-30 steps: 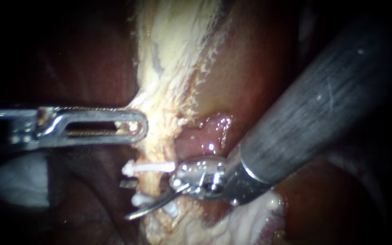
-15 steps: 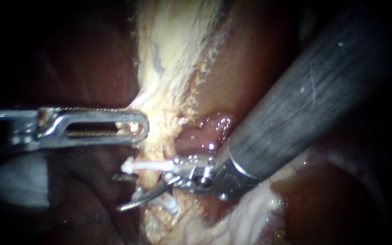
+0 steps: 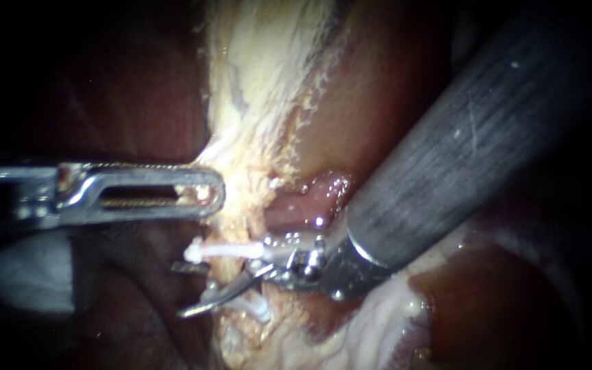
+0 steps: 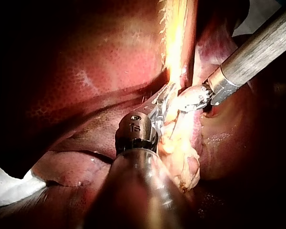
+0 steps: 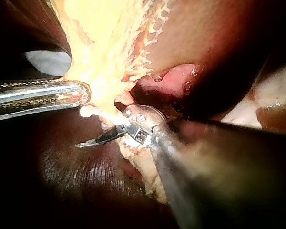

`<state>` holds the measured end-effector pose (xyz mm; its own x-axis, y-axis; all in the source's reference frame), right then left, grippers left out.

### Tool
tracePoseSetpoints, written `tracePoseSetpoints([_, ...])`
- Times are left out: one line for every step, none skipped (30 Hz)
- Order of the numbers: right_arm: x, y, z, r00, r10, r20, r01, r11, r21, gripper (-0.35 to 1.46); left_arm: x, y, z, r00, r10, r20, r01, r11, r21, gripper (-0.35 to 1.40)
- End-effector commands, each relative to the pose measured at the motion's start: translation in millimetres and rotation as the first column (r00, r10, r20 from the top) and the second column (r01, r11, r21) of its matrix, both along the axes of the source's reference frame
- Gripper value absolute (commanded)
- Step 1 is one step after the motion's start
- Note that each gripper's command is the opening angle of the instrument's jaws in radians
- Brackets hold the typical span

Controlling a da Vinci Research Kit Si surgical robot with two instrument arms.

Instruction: Go to the cutting position left tube

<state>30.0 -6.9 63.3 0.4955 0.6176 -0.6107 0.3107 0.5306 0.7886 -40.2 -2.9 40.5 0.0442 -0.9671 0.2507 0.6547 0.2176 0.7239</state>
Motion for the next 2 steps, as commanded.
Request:
tracePoseSetpoints([0.0, 0.0, 0.0, 1.0000, 0.000, 0.003, 0.000, 1.000, 0.005, 1.20, 0.0, 0.0, 0.0, 1.0000, 0.000, 0.000, 0.000, 1.000, 0.000, -0.35])
tracePoseSetpoints([0.0, 0.0, 0.0, 1.0000, 0.000, 0.003, 0.000, 1.000, 0.005, 1.20, 0.0, 0.0, 0.0, 1.0000, 0.000, 0.000, 0.000, 1.000, 0.000, -0.35])
